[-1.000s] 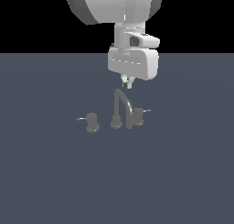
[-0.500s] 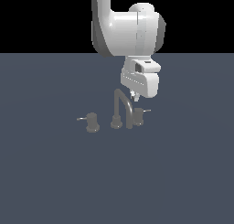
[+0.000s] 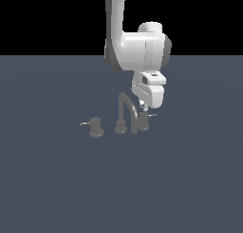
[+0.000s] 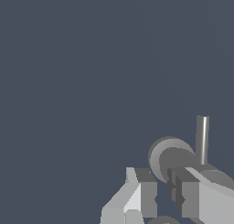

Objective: Turn on the faucet by rotating a designated handle.

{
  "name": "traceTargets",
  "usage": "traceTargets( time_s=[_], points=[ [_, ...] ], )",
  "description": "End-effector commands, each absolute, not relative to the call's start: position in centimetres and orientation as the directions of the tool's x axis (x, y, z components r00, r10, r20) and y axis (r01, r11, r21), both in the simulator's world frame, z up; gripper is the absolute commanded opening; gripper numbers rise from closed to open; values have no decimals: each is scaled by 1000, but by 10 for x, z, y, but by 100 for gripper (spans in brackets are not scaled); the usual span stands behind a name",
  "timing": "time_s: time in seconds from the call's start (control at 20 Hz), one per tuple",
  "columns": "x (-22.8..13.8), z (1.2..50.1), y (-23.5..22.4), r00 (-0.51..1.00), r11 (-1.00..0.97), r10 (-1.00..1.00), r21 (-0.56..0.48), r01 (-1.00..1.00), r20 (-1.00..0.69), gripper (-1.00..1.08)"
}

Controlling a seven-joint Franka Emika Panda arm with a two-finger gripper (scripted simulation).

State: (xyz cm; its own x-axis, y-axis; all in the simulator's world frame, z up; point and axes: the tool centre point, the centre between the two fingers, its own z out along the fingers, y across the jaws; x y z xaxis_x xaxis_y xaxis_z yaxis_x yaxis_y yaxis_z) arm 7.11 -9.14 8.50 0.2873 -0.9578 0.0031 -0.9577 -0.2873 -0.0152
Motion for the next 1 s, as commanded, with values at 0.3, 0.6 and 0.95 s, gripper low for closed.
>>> traceTargets(
  time_s=[0.3,0.6,0.95],
  points=[
    [72,64,-111,237,-237,-971,0,-971,0,-100],
    [77,81,-98,260,-260,-966,-26,-965,1,-100],
    [47,65,-134,239,-239,-971,-2,-971,0,-100]
  ],
)
